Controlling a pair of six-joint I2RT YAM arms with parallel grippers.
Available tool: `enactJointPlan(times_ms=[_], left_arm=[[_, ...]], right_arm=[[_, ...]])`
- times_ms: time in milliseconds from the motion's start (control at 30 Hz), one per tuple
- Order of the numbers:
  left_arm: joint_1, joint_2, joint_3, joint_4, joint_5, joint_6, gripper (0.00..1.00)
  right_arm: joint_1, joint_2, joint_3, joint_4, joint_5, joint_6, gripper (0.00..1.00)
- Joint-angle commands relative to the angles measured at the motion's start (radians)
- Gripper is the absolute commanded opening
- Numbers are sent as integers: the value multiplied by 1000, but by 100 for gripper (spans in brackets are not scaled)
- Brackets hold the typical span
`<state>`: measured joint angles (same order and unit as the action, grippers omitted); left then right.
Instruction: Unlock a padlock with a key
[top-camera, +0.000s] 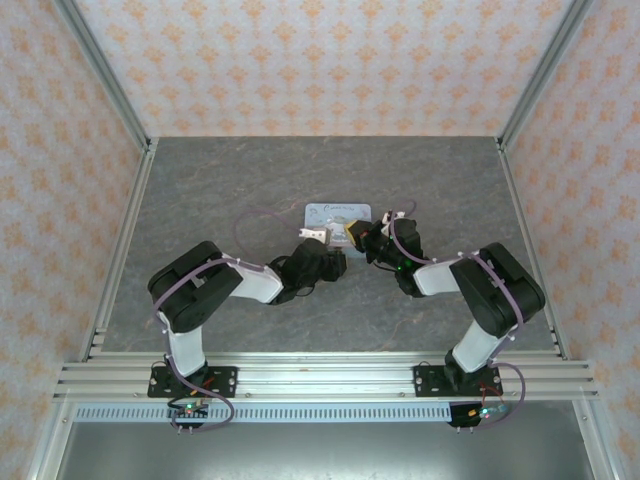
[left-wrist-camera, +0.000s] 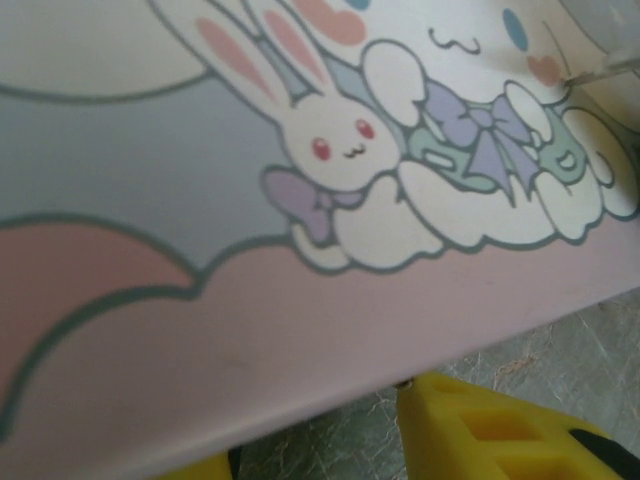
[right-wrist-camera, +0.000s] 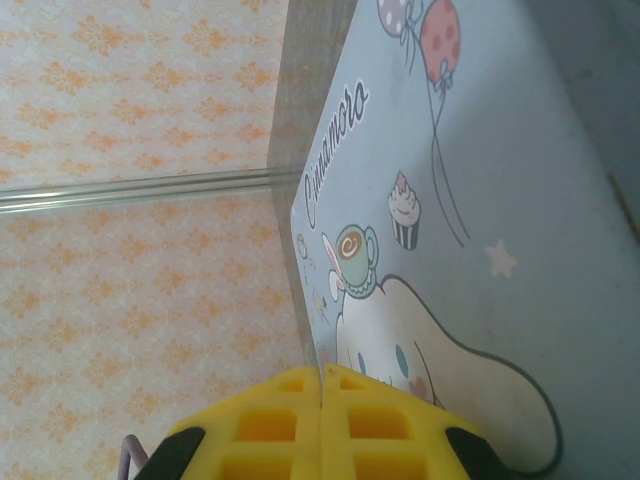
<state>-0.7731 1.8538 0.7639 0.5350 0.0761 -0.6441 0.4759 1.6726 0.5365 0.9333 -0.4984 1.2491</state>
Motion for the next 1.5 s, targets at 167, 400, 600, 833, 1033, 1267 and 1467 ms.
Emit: enactJointPlan(times_ms=[167,400,600,833,1033,1267,1467], left_arm=[[-38,50,63,-51,-91,77,45],[-51,95,84,-60,-144,93,45],[-53,87,87,-14,-89,69,45],[-40,79,76,112,60,-47,46],[-23,96,73,154,87,-109,46],[-15,130,57,211,74,-198,46],[-15,167,32,294,67,-283,45]], right_arm=[[-5,37,10,40,-16,12,0],[-5,45,10,35,-19,10,0],[-5,52,6,32,-14,7,0],[-5,58,-1,33,-8,9,0],[-5,62,-3,39,-4,12,0],[-5,63,-10,48,-2,14,0],[-5,64,-16,57,-3,16,0]])
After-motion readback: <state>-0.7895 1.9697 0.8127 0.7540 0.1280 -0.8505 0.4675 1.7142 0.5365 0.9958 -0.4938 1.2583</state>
